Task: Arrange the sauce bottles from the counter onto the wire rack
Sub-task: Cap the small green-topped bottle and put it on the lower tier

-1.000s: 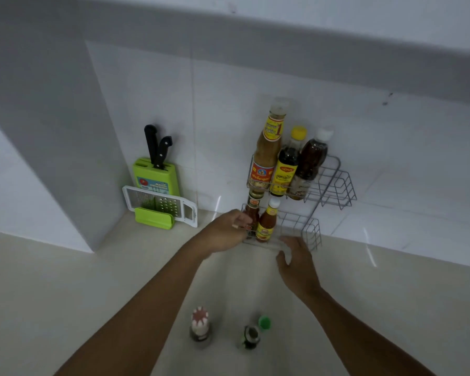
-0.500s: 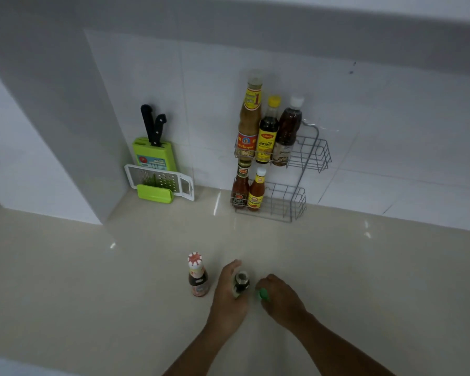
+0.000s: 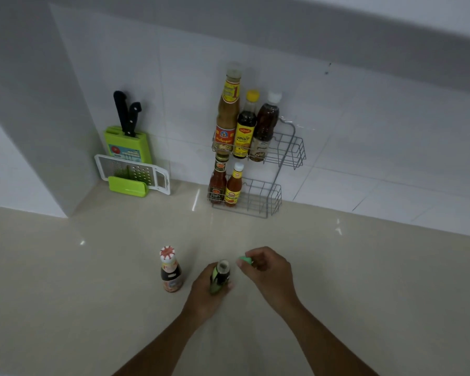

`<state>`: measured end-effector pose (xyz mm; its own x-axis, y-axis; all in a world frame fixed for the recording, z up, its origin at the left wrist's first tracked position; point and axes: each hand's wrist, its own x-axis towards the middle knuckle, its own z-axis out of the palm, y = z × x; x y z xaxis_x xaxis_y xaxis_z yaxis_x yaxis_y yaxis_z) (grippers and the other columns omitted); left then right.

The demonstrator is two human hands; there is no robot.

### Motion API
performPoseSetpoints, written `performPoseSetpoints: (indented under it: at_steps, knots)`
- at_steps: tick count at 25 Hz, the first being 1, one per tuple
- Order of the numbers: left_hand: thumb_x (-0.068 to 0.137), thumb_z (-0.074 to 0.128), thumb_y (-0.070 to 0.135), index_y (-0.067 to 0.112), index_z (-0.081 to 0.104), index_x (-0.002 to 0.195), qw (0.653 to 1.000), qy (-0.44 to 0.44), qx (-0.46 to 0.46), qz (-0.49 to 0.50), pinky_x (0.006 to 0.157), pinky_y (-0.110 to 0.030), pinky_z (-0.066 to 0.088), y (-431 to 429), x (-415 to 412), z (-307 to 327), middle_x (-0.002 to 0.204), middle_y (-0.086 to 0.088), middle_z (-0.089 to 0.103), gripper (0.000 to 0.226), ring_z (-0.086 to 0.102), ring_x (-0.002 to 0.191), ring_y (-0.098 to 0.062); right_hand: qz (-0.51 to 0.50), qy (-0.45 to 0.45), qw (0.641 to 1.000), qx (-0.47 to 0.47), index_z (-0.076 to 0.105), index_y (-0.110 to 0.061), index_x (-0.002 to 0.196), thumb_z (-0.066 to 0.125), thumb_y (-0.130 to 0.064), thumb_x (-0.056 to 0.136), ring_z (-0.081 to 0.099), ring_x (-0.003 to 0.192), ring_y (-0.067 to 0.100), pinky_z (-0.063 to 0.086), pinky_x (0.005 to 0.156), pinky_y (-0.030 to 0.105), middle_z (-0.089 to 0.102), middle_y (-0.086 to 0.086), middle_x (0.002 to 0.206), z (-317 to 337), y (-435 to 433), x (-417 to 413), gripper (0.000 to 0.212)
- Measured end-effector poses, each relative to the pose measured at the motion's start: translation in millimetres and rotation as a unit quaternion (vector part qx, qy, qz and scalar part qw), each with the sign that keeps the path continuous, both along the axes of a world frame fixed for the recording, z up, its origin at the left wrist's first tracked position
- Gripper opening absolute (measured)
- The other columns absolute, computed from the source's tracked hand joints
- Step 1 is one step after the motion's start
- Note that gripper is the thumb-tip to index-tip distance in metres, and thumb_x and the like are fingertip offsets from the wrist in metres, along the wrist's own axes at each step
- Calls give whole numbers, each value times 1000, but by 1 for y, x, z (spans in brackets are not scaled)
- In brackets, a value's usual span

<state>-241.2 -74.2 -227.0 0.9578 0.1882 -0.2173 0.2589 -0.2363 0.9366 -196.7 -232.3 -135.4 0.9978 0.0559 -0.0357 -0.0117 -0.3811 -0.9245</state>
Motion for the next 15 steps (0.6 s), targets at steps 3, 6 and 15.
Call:
performPoseSetpoints:
  at_steps: [3,6,15]
  knots:
    - [81,79,27,35,59,118,997,-55,-3,-55,83,-8,46,0,3,22,114,12,67,42,62,103,4,66,14,996,52,76,-18,86,92,-19,69,76,81,16,63,77,33,79,-1,86,27,-1,9,24]
    - [84,77,29,31,60,122,991,-109,-33,-77,84,-16,50,3,8,60,111,9,69,42,65,101,-3,163,4,986,46,75,-22,105,86,-13,78,75,95,17,61,91,43,78,1,99,56,-6,24,31]
    - [86,73,31,22,62,106,971,-100,-83,-202,71,-39,52,28,10,147,84,2,66,25,63,75,-17,356,-110,904,-211,76,-25,102,76,-20,88,70,84,11,62,78,35,73,-4,91,160,-7,44,14]
